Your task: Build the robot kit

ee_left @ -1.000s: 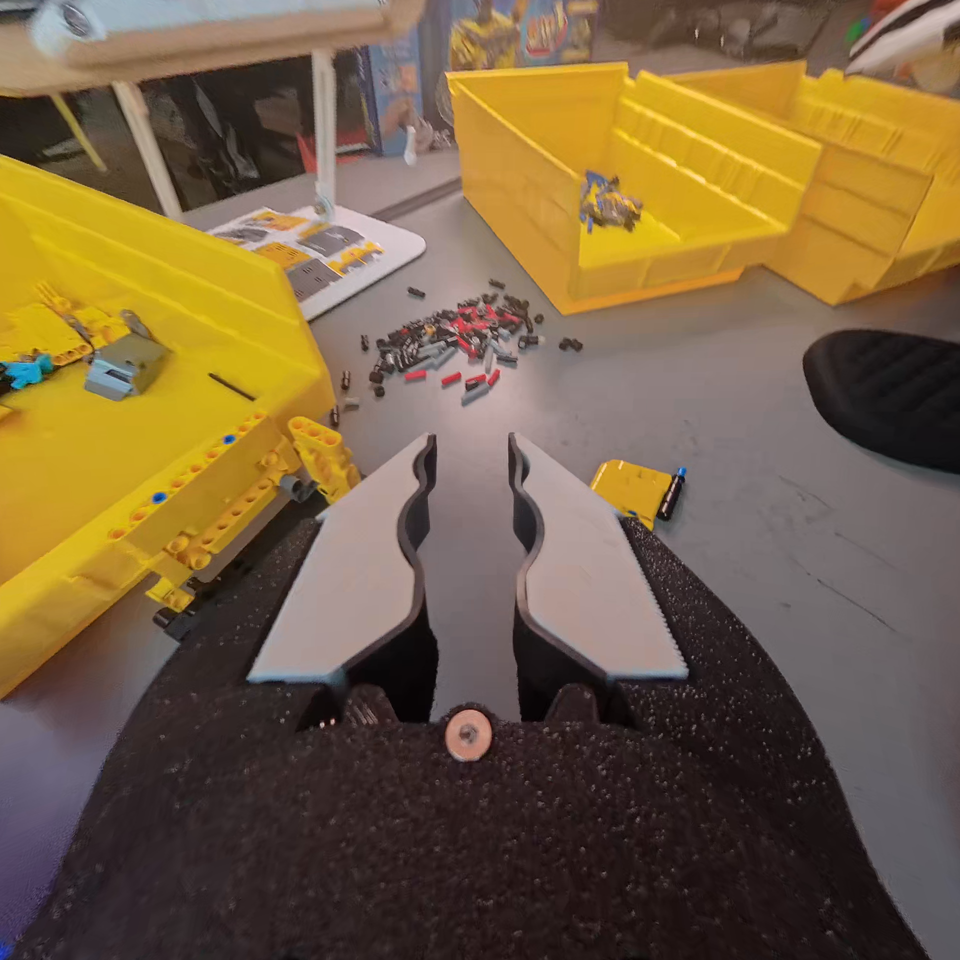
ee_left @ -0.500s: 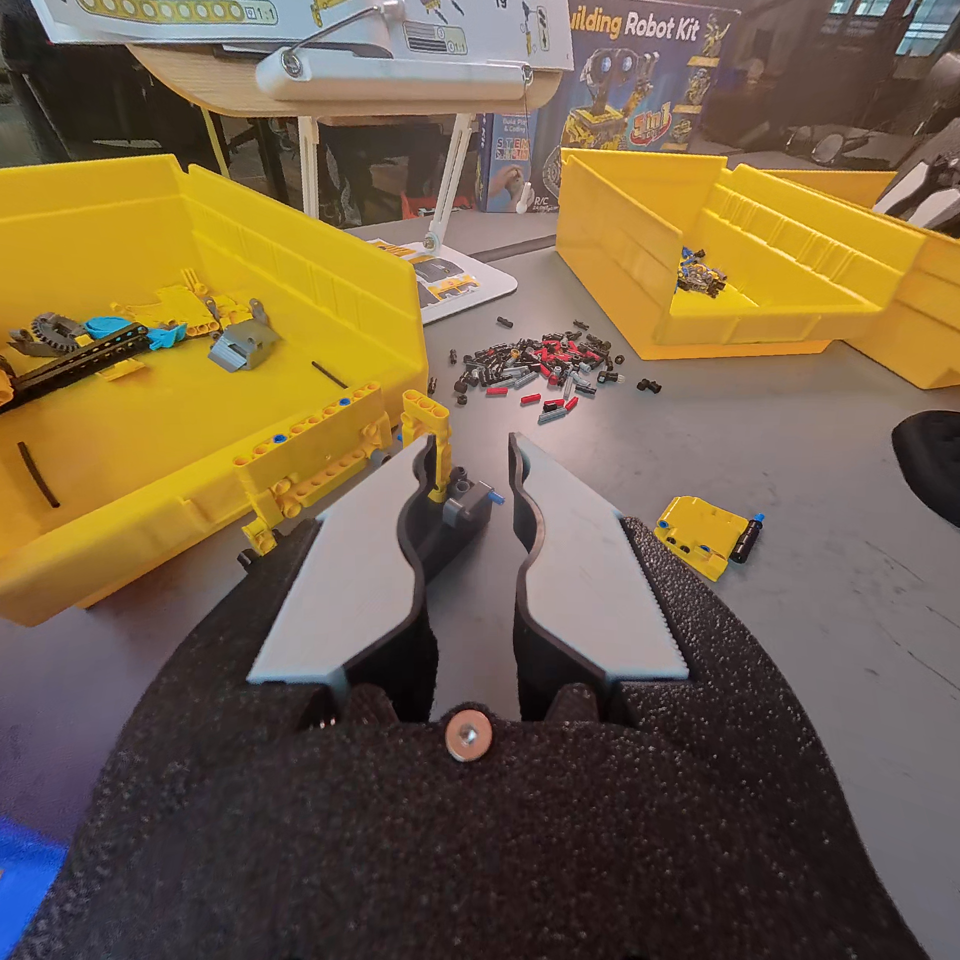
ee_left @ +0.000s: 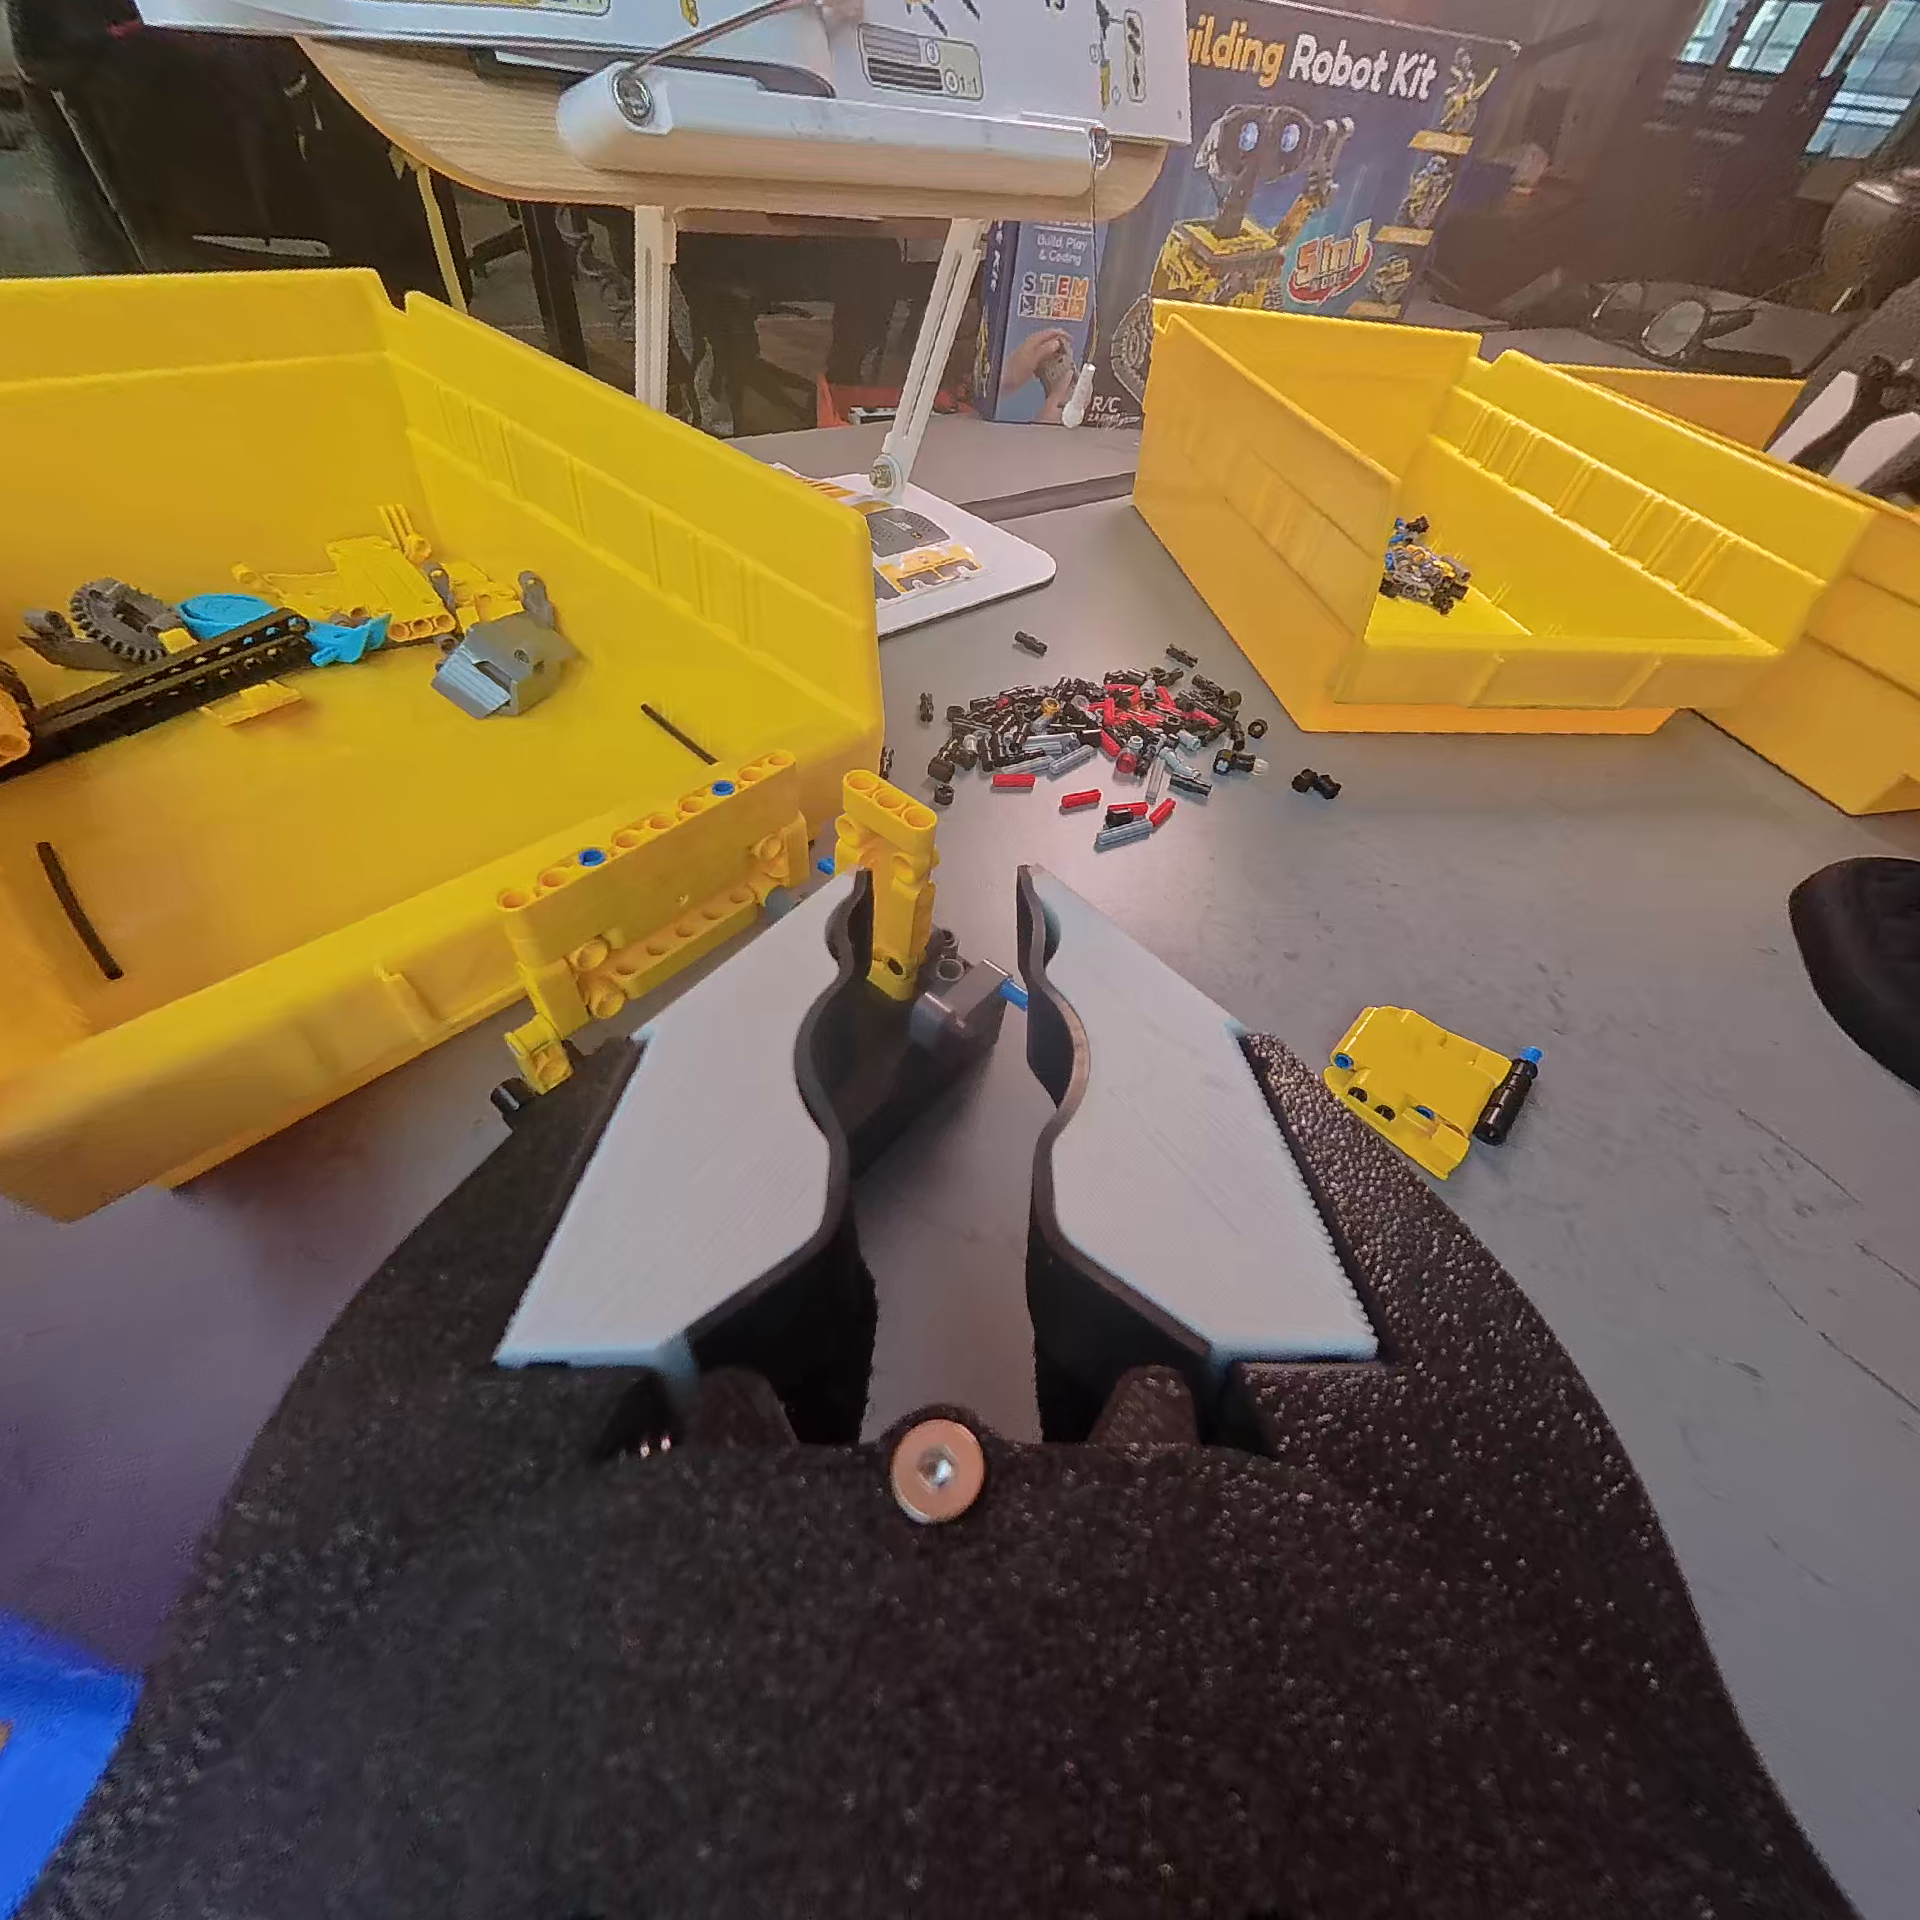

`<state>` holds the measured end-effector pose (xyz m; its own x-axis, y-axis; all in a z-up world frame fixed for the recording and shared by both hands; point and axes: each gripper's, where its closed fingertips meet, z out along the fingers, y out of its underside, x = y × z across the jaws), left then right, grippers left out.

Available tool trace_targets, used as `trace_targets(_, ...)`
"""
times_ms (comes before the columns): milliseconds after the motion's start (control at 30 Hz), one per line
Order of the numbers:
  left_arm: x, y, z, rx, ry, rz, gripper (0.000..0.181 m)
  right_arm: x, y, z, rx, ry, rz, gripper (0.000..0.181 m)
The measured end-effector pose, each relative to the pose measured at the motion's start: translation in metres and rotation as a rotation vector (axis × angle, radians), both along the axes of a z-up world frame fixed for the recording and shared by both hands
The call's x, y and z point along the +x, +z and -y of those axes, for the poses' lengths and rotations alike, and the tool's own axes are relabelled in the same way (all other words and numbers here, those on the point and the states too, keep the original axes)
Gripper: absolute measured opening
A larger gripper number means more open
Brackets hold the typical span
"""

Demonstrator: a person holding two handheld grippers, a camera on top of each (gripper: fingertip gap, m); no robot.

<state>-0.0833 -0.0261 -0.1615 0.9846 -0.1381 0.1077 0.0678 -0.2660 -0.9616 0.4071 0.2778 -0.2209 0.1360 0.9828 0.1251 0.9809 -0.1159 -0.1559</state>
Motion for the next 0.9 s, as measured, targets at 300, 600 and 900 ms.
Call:
trace_targets(300, 0.000, -0.001, 0.000, -0.003, 0.011, -0.019, 0.026, -0.021, 0.016, -0.045, 0.118, -0.049, -0.112, 0.013)
trace_targets(600, -0.002, -0.002, -0.001, -0.012, 0.018, -0.008, 0.026, -0.067, 0.002, -0.055, 0.099, -0.053, -0.251, 0.012)
trace_targets(900, -0.003, -0.005, -0.003, -0.033, 0.021, -0.002, 0.026, -0.049, -0.009, -0.033, -0.025, -0.014, -0.150, 0.005)
